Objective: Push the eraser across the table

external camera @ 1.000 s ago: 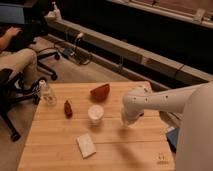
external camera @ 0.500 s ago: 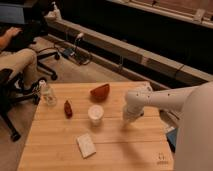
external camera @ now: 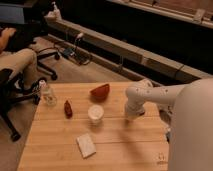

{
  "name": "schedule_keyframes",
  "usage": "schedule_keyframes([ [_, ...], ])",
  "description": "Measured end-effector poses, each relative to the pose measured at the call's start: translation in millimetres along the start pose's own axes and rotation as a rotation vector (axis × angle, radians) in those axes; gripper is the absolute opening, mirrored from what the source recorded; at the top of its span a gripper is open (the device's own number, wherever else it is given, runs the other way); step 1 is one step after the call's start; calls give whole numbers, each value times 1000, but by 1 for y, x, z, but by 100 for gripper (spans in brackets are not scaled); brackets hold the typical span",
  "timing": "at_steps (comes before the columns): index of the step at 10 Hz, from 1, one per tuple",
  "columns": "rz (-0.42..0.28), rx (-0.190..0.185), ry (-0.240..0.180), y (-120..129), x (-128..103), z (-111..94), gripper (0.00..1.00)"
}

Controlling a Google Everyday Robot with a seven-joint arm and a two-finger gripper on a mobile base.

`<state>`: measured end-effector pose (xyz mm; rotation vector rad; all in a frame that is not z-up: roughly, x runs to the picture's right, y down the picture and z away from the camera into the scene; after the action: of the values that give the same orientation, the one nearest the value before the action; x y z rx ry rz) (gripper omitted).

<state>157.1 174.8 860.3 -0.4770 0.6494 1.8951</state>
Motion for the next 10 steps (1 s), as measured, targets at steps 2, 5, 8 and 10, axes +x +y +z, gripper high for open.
schedule_keyframes([
  [2,-8,19,-7,-1,-11,2,0],
  [5,-24,62,-45,1,-39,3,0],
  [8,5,116,-83,-18,-67,2,0],
  [10,64,154,-101,-44,-81,-3,0],
])
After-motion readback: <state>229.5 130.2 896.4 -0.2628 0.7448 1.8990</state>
